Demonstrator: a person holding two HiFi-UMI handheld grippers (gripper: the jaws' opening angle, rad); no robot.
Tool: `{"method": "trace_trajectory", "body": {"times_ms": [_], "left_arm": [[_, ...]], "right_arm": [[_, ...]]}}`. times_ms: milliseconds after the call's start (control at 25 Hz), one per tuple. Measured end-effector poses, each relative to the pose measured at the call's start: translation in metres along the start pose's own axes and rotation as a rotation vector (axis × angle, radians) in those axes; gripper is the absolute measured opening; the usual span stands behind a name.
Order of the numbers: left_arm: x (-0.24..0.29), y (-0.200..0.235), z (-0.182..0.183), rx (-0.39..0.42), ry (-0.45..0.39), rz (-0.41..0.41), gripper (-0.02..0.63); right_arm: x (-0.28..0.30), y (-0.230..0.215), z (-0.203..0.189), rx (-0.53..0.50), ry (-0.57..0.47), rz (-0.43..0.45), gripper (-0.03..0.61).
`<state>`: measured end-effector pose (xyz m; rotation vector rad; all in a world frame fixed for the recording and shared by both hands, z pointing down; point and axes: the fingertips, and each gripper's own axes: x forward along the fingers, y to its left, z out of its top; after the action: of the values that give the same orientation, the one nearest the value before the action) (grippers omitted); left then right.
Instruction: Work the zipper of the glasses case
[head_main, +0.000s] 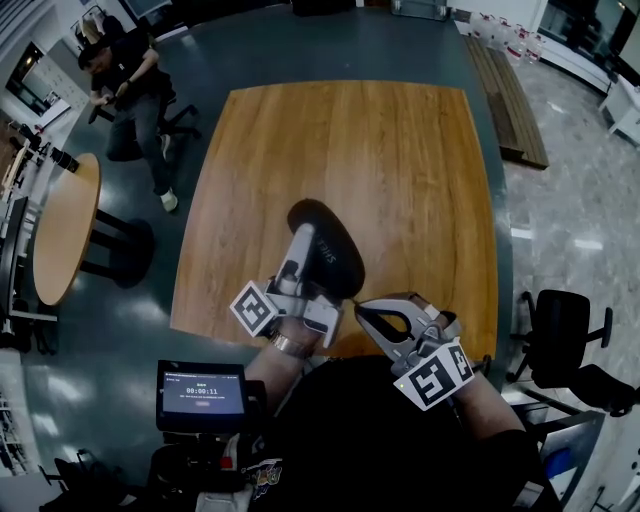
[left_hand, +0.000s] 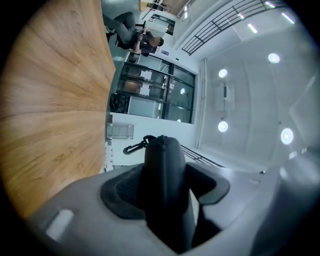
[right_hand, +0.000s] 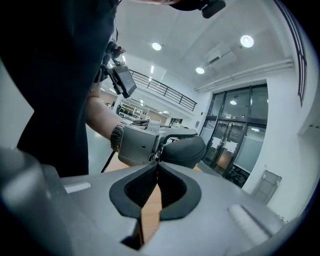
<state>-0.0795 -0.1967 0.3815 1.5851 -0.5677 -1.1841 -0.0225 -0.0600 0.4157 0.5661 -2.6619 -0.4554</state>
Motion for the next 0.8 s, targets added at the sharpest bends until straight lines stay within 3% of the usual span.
{"method": "trace_trajectory", "body": {"times_ms": [160, 360, 600, 800], "left_arm": [[0.002, 0.007, -0.018, 0.038, 0.034, 0.019, 0.261], [0.002, 0.013, -0.018, 0.050, 0.040, 0.039, 0.261], [-0.002, 0.016, -0.006, 0.088, 0.018, 0.047, 0.264], [-0.011, 0.025, -0.007, 0.114, 0.042, 0.082, 0.264]], "right_arm": [[0.001, 0.007, -0.013, -0.070, 0.042, 0.036, 0.003], [0.002, 0.003, -0.017, -0.024, 0.036, 0.059, 0.003], [-0.006, -0.020, -0.022, 0.016, 0.037, -0.013, 0.003], [-0.021, -0.056, -0.022, 0.135, -0.030, -0.137, 0.002]]}}
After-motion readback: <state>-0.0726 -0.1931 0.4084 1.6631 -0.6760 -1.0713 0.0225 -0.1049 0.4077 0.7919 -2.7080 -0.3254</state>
